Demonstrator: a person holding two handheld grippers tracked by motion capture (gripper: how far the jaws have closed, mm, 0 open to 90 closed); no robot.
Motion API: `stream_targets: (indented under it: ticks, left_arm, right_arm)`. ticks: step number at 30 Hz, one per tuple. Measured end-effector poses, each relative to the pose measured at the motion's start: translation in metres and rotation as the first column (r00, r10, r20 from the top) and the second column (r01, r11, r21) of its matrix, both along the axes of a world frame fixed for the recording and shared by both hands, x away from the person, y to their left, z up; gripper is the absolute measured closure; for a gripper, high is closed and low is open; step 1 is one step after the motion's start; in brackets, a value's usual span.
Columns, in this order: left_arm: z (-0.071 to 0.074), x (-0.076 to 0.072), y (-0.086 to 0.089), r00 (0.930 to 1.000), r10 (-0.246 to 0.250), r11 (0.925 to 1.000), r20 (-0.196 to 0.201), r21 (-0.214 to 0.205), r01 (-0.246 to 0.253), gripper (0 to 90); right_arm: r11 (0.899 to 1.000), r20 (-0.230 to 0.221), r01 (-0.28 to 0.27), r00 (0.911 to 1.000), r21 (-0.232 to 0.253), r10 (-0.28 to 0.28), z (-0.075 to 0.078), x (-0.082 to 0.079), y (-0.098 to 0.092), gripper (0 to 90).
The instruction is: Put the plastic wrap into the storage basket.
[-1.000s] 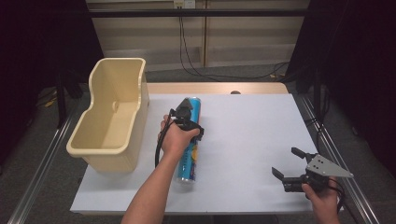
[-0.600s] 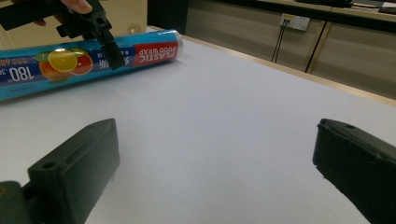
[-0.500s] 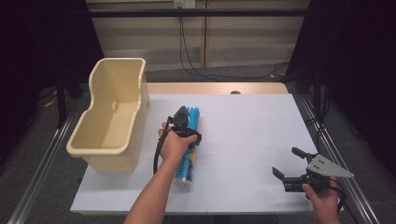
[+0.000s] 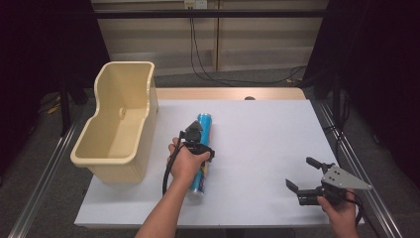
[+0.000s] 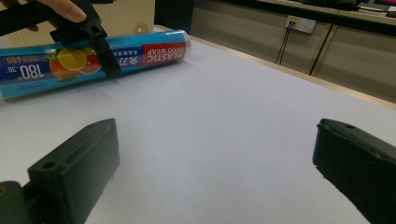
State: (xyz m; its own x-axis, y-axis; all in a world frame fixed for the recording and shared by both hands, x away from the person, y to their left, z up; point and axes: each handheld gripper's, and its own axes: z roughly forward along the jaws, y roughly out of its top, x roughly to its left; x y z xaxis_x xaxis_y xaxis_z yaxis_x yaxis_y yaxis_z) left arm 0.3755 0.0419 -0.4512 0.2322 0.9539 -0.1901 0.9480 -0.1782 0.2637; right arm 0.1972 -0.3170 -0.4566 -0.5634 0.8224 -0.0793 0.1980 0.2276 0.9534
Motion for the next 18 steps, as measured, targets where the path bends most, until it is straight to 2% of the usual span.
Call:
stream_targets:
  ticks: [1,3,6,8,9,10,12,15,18]
  left_arm:
    - [0.0,0.0,0.0,1.0,0.0,1.0,0.0,0.0,0.0,31.6]
    - [0.003,0.002,-0.001,0.9997,-0.014,0.9995,-0.019,0.027,0.015,31.7]
    - [0.013,0.006,0.004,0.9995,-0.007,0.9999,-0.031,-0.016,0.006,31.8]
    - [0.022,0.008,0.006,0.9995,-0.015,0.9999,-0.027,-0.006,0.015,31.9]
    - [0.022,0.008,0.006,0.9995,-0.015,0.9999,-0.027,-0.006,0.015,32.0]
    - [0.031,0.011,0.008,0.9987,-0.022,0.9996,-0.046,0.015,0.023,32.1]
    - [0.039,0.013,0.011,0.9967,-0.017,0.9997,-0.079,0.015,0.018,32.1]
    - [0.045,0.015,0.014,0.9962,-0.022,0.9997,-0.084,0.005,0.023,32.1]
    - [0.052,0.016,0.017,0.9971,-0.012,0.9998,-0.076,0.015,0.014,32.1]
  right_arm:
    - [1.0,0.0,0.0,1.0,0.0,0.0,0.0,0.0,0.0,0.1]
    - [1.0,-0.002,0.005,1.0,0.011,-0.005,0.0,0.001,-0.002,0.1]
    - [1.0,-0.007,0.006,1.0,0.009,-0.006,-0.001,0.002,-0.003,0.3]
    - [1.0,-0.008,0.003,1.0,0.011,-0.003,-0.001,0.002,-0.003,0.3]
    - [1.0,-0.006,0.003,1.0,0.01,-0.003,-0.001,0.002,-0.003,0.3]
    - [1.0,-0.005,0.004,1.0,0.011,-0.004,0.0,0.002,-0.003,0.3]
    - [1.0,-0.003,0.004,1.0,0.012,-0.004,0.0,0.001,-0.003,0.3]
    - [1.0,0.001,0.006,1.0,0.012,-0.006,0.0,0.001,-0.003,0.3]
    - [1.0,0.001,0.004,1.0,0.007,-0.004,0.001,0.001,-0.003,0.3]
